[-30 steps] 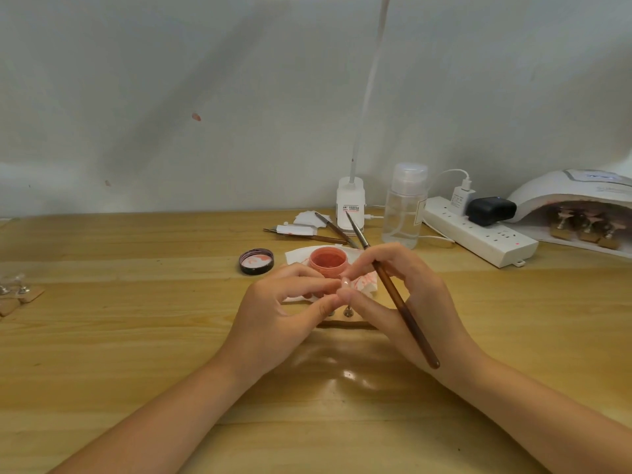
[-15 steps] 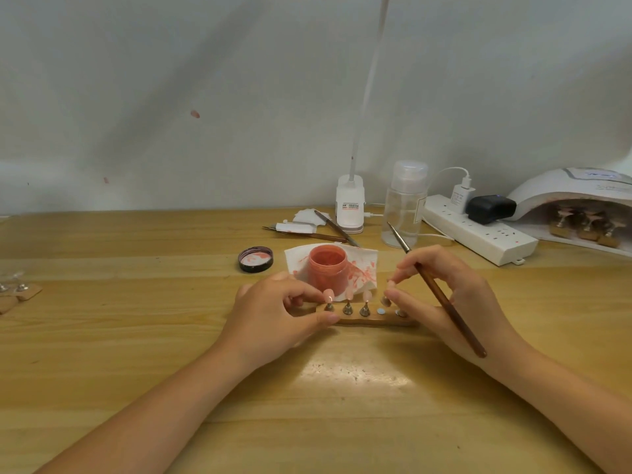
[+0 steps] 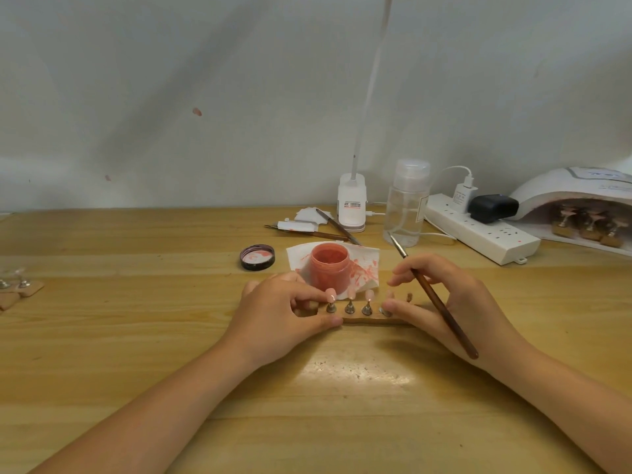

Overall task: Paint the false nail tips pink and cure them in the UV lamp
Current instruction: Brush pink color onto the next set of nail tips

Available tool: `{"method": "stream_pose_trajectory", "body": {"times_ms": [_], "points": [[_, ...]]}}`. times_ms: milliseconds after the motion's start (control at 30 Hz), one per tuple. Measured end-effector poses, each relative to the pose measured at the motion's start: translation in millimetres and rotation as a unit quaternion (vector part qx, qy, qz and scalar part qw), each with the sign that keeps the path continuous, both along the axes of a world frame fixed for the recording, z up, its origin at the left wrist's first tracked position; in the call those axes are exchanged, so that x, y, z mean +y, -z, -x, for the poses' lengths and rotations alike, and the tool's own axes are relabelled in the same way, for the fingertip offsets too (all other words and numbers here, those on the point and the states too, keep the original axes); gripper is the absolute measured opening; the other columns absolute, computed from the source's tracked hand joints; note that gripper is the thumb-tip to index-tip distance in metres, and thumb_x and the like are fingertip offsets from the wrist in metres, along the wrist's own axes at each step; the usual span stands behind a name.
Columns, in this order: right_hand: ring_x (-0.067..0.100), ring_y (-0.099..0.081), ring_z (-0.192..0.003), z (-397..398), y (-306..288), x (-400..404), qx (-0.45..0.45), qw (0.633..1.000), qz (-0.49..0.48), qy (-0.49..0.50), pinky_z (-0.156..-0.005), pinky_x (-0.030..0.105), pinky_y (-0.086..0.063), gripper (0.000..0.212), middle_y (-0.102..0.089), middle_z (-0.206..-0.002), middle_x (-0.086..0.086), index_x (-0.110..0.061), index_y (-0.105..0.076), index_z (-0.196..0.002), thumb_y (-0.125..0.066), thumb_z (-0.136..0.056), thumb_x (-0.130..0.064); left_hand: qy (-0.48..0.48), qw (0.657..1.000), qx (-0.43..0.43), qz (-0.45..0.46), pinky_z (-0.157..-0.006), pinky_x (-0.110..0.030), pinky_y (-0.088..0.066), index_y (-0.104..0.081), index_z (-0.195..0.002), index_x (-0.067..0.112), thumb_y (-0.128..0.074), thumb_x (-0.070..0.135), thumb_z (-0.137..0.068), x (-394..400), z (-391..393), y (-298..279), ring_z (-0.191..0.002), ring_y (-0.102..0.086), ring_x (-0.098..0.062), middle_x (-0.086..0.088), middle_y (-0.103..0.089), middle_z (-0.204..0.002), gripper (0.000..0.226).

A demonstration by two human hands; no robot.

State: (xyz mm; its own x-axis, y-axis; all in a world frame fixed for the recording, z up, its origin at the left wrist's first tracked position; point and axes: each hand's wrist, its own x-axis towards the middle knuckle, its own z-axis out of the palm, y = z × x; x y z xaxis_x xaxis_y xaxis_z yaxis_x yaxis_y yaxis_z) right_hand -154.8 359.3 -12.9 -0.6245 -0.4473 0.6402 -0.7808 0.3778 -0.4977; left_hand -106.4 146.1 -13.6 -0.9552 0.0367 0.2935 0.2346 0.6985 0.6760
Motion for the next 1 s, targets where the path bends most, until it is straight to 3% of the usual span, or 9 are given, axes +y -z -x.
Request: {"method": "stream_pose_trajectory", "body": {"times_ms": [67,167,267,367,433,567,800,1000], "points": [[-0.001,-0.057,-0.087,-4,-5,-2,0.043,0.998,0.030,0.018,-0.079,0.005,-0.043,0.032,-0.060,-0.086,-0.014,-0.024,-0.056,-0.096,-0.055,-0.075,-0.048,0.000,1.000,0.028,0.005,-0.082,-0.042,-0.041,-0.058,-0.064,0.053,-0.078,0.040,-0.062,1,-2,-1,-0.068,-0.047,-0.002,0.011,-0.053,-0.068,0.024],[-0.004,-0.057,-0.069,-14,-10,-6,0.110,0.991,0.078,-0.009,-0.064,0.007,-0.044,0.030,-0.058,-0.071,-0.012,-0.019,-0.060,-0.090,-0.039,-0.094,-0.040,-0.010,0.996,0.075,0.043,-0.080,-0.030,-0.035,-0.055,-0.060,0.051,-0.078,0.038,-0.063,1,-3,-1,-0.071,-0.046,-0.001,0.011,-0.050,-0.066,0.026],[-0.012,-0.048,-0.053,-26,-10,-14,0.081,0.988,0.108,-0.070,-0.054,0.001,-0.035,0.044,-0.055,-0.052,-0.005,-0.016,-0.064,-0.090,-0.028,-0.099,-0.040,-0.022,0.990,0.110,0.083,-0.076,-0.016,-0.025,-0.049,-0.062,0.054,-0.079,0.038,-0.063,2,-5,-2,-0.068,-0.044,-0.001,0.013,-0.045,-0.062,0.034],[-0.014,-0.050,-0.058,-33,-8,-20,0.043,0.990,0.101,-0.093,-0.054,0.002,-0.035,0.048,-0.055,-0.060,-0.017,-0.023,-0.065,-0.102,-0.023,-0.098,-0.047,-0.023,0.989,0.120,0.086,-0.074,-0.016,-0.024,-0.051,-0.065,0.052,-0.080,0.036,-0.063,2,-6,-2,-0.065,-0.043,-0.001,0.012,-0.044,-0.061,0.034],[-0.010,-0.056,-0.066,-33,-6,-23,0.043,0.993,0.083,-0.078,-0.056,0.009,-0.042,0.050,-0.058,-0.072,-0.023,-0.021,-0.065,-0.100,-0.024,-0.098,-0.049,-0.022,0.988,0.124,0.084,-0.074,-0.019,-0.025,-0.054,-0.066,0.049,-0.080,0.035,-0.063,2,-6,-2,-0.065,-0.043,-0.002,0.012,-0.044,-0.061,0.030],[0.006,-0.058,-0.065,-33,-2,-26,0.089,0.994,0.022,-0.060,-0.054,0.025,-0.046,0.054,-0.063,-0.071,-0.007,-0.012,-0.067,-0.084,-0.026,-0.099,-0.042,-0.019,0.988,0.129,0.086,-0.071,-0.019,-0.025,-0.058,-0.067,0.047,-0.079,0.038,-0.064,2,-5,-1,-0.065,-0.043,-0.002,0.011,-0.044,-0.060,0.023],[0.006,-0.052,-0.063,-34,-4,-30,0.135,0.989,-0.034,-0.054,-0.056,0.020,-0.041,0.053,-0.061,-0.067,-0.006,-0.011,-0.068,-0.079,-0.027,-0.099,-0.037,-0.023,0.986,0.143,0.084,-0.070,-0.017,-0.023,-0.072,-0.078,0.030,-0.079,0.034,-0.066,1,-4,1,-0.065,-0.042,-0.001,0.014,-0.041,-0.059,0.014],[0.017,-0.051,-0.051,-33,-3,-28,0.129,0.989,-0.009,-0.069,-0.047,0.034,-0.038,0.061,-0.055,-0.055,0.001,-0.003,-0.065,-0.065,-0.027,-0.100,-0.035,-0.018,0.987,0.138,0.082,-0.070,-0.017,-0.024,-0.064,-0.070,0.043,-0.075,0.039,-0.065,1,-4,0,-0.063,-0.041,-0.001,0.014,-0.040,-0.058,0.013]]}}
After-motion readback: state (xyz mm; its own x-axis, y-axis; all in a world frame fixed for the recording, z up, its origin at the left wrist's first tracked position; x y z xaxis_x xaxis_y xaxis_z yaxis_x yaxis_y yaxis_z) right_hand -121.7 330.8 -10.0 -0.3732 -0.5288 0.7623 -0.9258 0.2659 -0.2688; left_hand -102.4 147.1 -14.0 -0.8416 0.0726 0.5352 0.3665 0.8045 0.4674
